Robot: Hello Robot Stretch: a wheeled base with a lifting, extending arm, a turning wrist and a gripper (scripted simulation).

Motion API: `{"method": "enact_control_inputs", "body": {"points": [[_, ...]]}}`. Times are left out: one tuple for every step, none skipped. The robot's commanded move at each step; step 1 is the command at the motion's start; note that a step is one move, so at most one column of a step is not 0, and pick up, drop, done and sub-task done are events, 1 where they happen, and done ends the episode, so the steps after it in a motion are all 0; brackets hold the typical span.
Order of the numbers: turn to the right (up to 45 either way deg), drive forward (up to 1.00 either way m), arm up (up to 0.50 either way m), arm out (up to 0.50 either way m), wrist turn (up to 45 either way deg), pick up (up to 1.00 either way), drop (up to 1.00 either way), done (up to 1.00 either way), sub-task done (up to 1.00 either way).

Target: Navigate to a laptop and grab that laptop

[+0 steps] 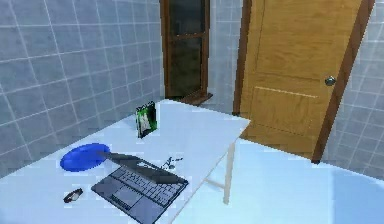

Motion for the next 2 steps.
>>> {"method": "enact_control_inputs", "body": {"points": [[-45.0,0.00,0.00,0.00,0.0,0.00,0.00,0.00,0.00],[-45.0,0.00,0.00,0.00,0.0,0.00,0.00,0.00,0.00]]}}
